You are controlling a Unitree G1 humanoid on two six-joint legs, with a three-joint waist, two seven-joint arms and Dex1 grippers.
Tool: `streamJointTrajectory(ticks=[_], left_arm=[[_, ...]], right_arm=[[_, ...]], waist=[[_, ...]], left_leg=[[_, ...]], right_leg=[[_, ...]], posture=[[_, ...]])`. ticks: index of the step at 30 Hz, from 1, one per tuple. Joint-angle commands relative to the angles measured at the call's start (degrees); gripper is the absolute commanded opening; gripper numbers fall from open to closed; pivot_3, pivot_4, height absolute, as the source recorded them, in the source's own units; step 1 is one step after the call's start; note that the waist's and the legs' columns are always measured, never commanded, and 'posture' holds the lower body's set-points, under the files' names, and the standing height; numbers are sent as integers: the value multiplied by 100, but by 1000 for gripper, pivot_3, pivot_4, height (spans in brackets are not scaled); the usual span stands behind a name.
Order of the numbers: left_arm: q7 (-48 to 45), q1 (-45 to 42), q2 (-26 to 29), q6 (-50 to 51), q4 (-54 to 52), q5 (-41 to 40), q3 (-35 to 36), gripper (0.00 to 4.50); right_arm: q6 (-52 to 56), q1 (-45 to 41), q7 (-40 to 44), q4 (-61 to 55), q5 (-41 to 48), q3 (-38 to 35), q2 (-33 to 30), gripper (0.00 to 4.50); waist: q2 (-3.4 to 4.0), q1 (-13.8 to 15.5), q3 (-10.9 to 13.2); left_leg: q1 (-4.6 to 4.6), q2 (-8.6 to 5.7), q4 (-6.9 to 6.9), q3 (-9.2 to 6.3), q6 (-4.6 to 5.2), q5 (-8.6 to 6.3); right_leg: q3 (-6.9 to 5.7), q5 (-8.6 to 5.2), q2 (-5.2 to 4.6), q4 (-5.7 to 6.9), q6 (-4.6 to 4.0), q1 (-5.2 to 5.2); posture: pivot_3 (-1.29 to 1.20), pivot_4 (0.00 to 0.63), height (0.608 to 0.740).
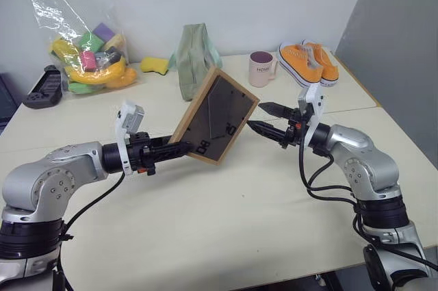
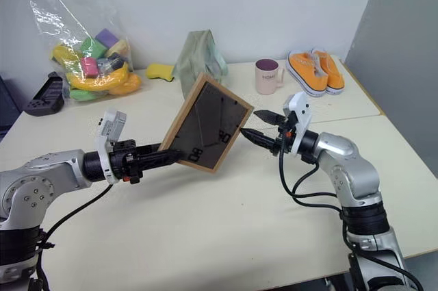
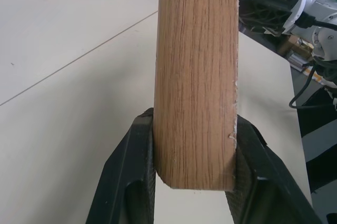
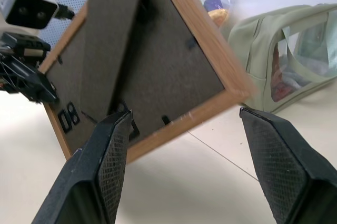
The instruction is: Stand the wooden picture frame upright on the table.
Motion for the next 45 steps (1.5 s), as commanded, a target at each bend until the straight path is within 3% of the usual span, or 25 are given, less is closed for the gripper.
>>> streamJointTrajectory(ticks=[1, 9, 21, 29, 45], left_arm=[[-20, -108, -97, 2, -188, -133, -16, 1279], [-23, -234, -219, -28, 1, 20, -160, 1279], [-152, -478, -112, -111, 368, 266, -153, 1279], [-283, -539, -186, -148, 395, 389, -364, 1279], [-414, -739, -220, -187, 551, 552, -435, 1279]], right_arm=[[123, -198, -91, -314, 163, -43, 64, 3444], [287, -324, -202, -417, 218, -28, 127, 3444], [-216, 50, -53, 11, -276, -255, -548, 3444], [305, -210, -524, -708, 212, -193, 65, 3444], [347, -259, -706, -642, 142, 213, 649, 3444]], waist=[[0, 1, 0], [0, 0, 0], [-1, 0, -1], [-1, -84, -1], [-2, -122, -2]], left_leg=[[0, -1, 0, 0, 0, 0], [0, -1, 0, 0, 0, 0], [-1, -2, 0, 2, 0, 0], [0, 1, -1, 1, 0, 0], [0, -1, -1, 0, 0, 1]], right_leg=[[1, 0, 0, 0, 0, 0], [0, 0, 0, 0, 0, 0], [-4, 1, 0, -3, 1, 0], [-2, 1, 0, -2, 1, -1], [-4, 1, 0, -2, 1, -1]], posture=[[0, 150, 740], [0, 150, 740], [0, 150, 740], [0, 150, 740], [0, 150, 740]])
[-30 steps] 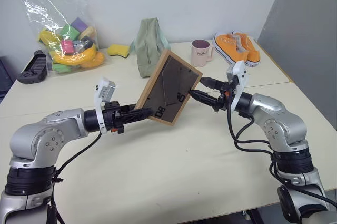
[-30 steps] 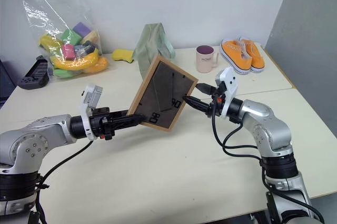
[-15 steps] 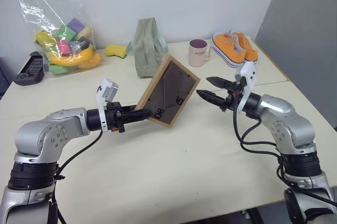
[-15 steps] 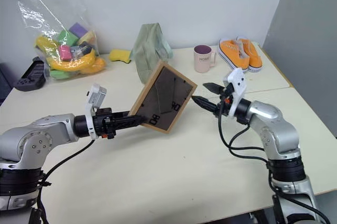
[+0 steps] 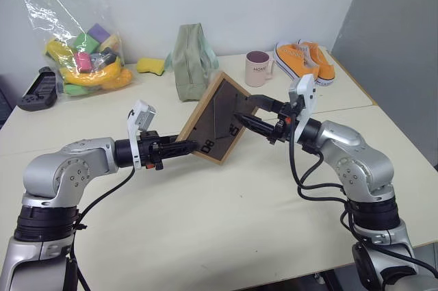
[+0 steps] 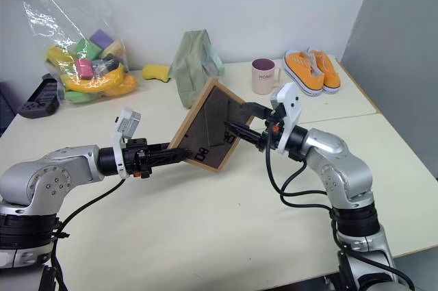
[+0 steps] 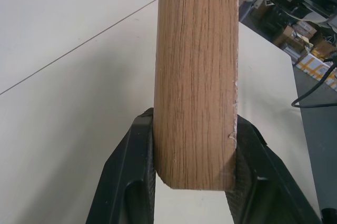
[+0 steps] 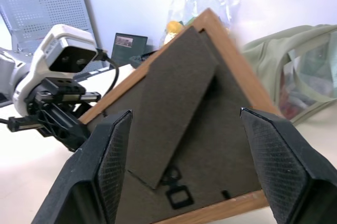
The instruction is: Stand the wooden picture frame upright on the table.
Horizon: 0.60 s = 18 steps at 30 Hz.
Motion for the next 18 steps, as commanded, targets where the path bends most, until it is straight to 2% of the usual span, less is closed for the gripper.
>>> streamJointTrajectory(ticks=[1, 18], left_arm=[[-145, -192, -15, -164, -95, -26, 52, 1279], [-140, -243, -54, -211, 66, 96, 40, 1279]], right_arm=[[-144, -127, -23, 17, 6, 83, 167, 3444], [-172, -198, -51, 42, -47, 188, 299, 3444]], waist=[[0, -2, 0], [0, -6, 0]], left_leg=[[0, 0, 0, 0, 0, 0], [0, -1, 1, 0, 0, 0]], right_leg=[[0, 0, 0, 0, 0, 0], [-2, 0, 0, 1, 0, -1]], posture=[[0, 150, 740], [0, 150, 740]])
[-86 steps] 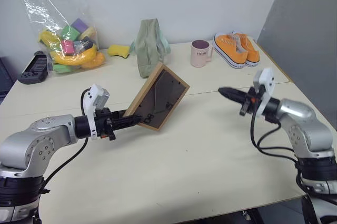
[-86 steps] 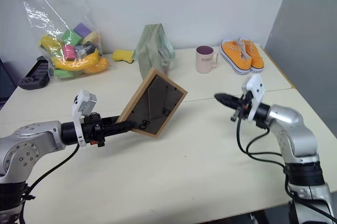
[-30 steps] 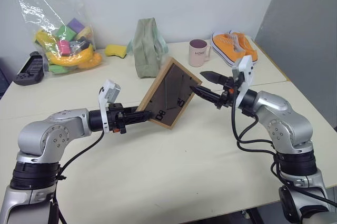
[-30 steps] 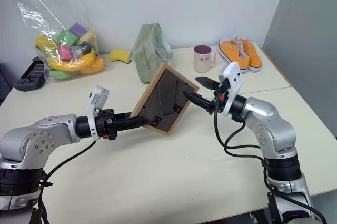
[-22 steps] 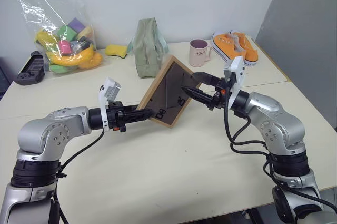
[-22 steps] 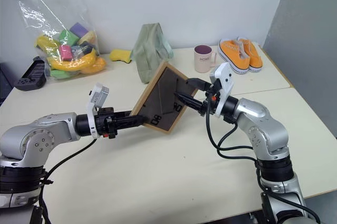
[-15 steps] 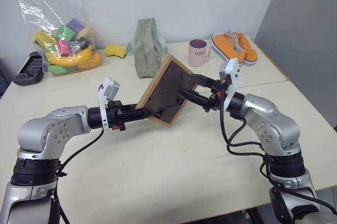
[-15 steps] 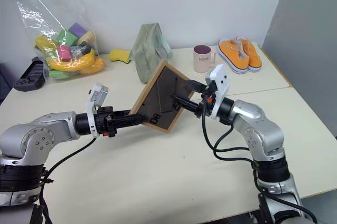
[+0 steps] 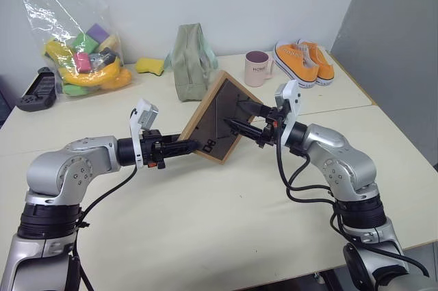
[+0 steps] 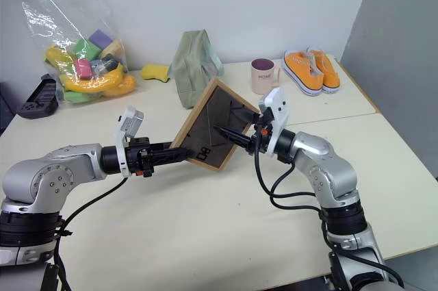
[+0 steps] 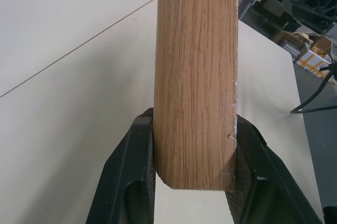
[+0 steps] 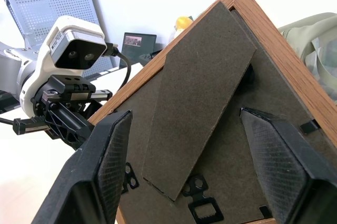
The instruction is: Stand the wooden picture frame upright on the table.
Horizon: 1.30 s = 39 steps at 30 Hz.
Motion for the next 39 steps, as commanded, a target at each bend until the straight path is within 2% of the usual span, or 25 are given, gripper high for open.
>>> streamJointTrajectory(ticks=[1, 11, 23, 39], left_arm=[[-134, -157, -8, -227, 57, 35, 100, 1279], [-236, -468, -95, -321, 408, 268, -72, 1279], [-308, -544, -55, -59, 74, 110, 2, 1279], [-278, -623, -206, -164, 310, 261, -134, 1279]], right_arm=[[59, -114, -90, -406, 106, -47, 19, 3444], [388, 149, -430, -970, 296, -258, -63, 3444], [70, -57, -236, -293, 80, -112, -11, 3444], [266, -203, -279, -566, 243, -26, 125, 3444]], waist=[[0, 0, 0], [0, 5, 0], [0, -6, 0], [-1, -6, 0]], left_leg=[[0, 0, 0, 0, 0, 0], [0, -1, 2, -1, 0, 0], [0, -1, 3, 2, 0, 0], [0, -1, 7, 1, 0, 0]], right_leg=[[0, 0, 0, 0, 0, 0], [-1, 0, 0, 2, 0, 1], [0, 0, 0, 5, 0, -1], [-1, 0, 0, 6, 0, -1]], posture=[[0, 150, 740], [0, 150, 740], [0, 150, 740], [0, 150, 740]])
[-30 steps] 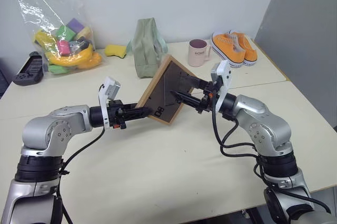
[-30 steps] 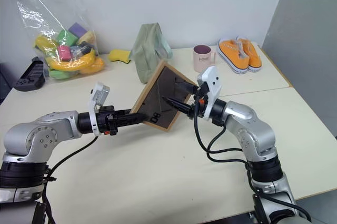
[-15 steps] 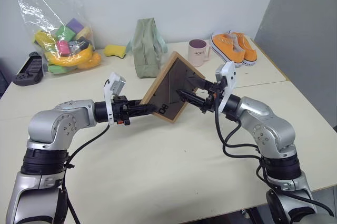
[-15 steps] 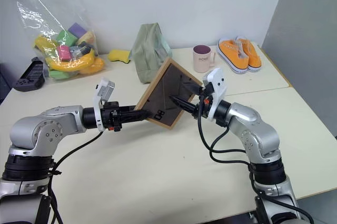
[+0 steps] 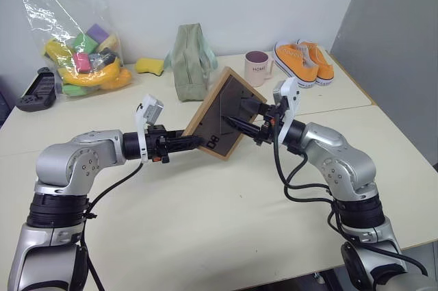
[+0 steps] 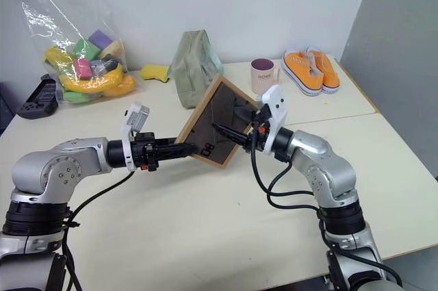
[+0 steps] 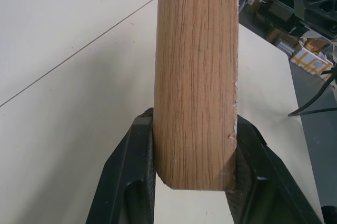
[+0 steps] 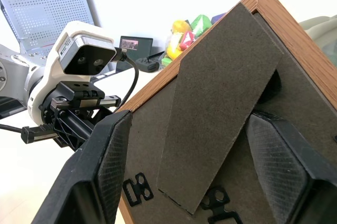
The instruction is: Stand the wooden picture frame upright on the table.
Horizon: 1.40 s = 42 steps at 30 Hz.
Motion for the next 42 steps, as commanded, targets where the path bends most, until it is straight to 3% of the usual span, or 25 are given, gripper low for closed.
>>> streamJointTrajectory(ticks=[1, 16, 23, 31, 36, 42], left_arm=[[-99, -233, -56, -231, 56, 58, 22, 1279], [-499, -956, -116, -652, 1058, 621, -262, 1279], [-479, -929, -199, -419, 758, 479, -203, 1279], [-153, -551, -234, 385, -32, -126, 211, 1279], [11, -211, -46, 754, -357, -352, 496, 1279], [402, -252, -66, 1202, -230, -663, 900, 1279]], right_arm=[[99, -118, -35, -487, 194, -36, 23, 3444], [510, 266, -182, -1056, 386, -261, -301, 3444], [-79, 307, -58, -612, -378, 132, -560, 3444], [-1779, 487, 358, 317, -1816, 616, -1398, 3444], [-2885, 1041, 612, 473, -2219, 461, -1903, 3444], [-4699, 1446, 361, 900, -3029, 383, -2274, 3444]], waist=[[0, 1, 0], [-1, 5, 0], [-1, 10, 0], [-1, 4, 0], [-3, 28, -1], [-4, 30, 0]], left_leg=[[0, 0, 0, 0, 0, 0], [-3, -2, 27, 0, 0, 0], [-7, -3, 44, -1, 1, -1], [-8, -2, 48, 2, 1, -1], [-8, -3, 49, 2, 1, -1], [-6, -2, 50, 5, 1, -1]], right_leg=[[-1, 0, 0, 0, 0, 0], [-1, 0, 2, 19, 0, -2], [-1, 0, 3, 25, 0, 0], [0, 0, 6, 29, 0, -1], [1, -1, 5, 25, 1, 2], [-1, -1, 6, 31, 1, 1]], posture=[[0, 150, 740], [0, 150, 740], [0, 150, 740], [0, 150, 740], [0, 150, 740], [0, 150, 740]])
